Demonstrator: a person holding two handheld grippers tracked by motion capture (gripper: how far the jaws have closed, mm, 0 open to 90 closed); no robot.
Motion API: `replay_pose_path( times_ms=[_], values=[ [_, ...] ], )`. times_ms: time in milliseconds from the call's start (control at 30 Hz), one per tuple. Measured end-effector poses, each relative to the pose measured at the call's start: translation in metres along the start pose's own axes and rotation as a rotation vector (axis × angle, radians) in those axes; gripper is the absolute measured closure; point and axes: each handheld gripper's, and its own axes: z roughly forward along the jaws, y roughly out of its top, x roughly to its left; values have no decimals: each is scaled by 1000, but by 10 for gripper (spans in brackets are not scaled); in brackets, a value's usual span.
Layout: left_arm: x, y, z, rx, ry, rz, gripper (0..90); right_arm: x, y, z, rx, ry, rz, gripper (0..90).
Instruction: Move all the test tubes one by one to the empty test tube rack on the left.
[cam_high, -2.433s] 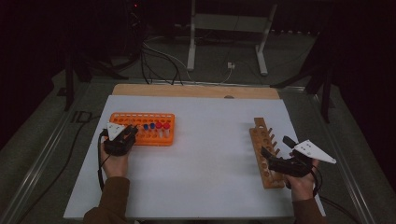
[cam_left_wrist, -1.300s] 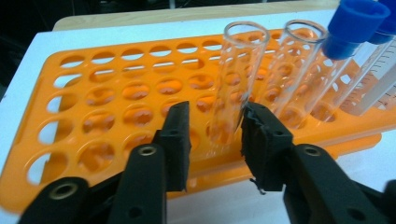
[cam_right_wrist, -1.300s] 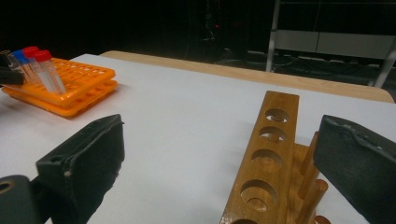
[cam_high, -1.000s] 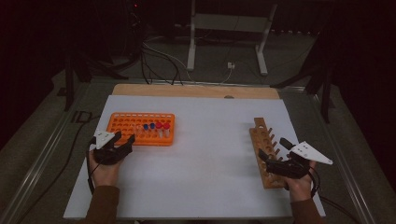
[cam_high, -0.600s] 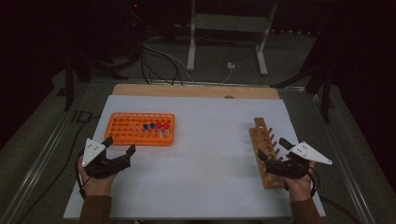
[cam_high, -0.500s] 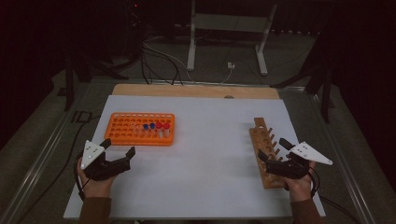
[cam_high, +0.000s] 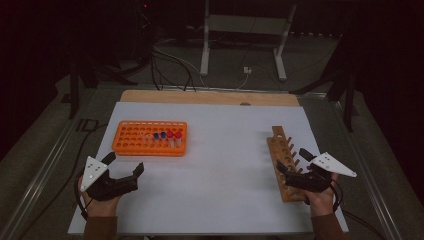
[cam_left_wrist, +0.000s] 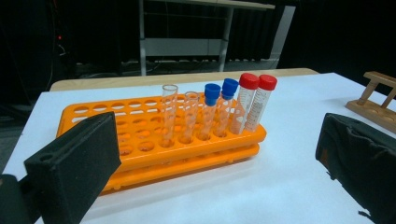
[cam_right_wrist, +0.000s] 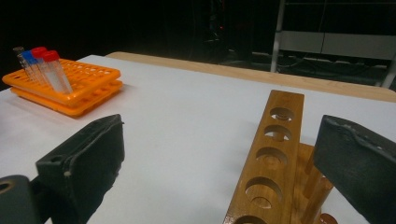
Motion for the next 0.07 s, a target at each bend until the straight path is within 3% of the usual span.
replay_pose_path(
  times_ms=[67],
  values=[
    [0, -1, 1, 5, 1, 0, 4, 0, 0, 0, 0, 1, 1, 23]
  ],
)
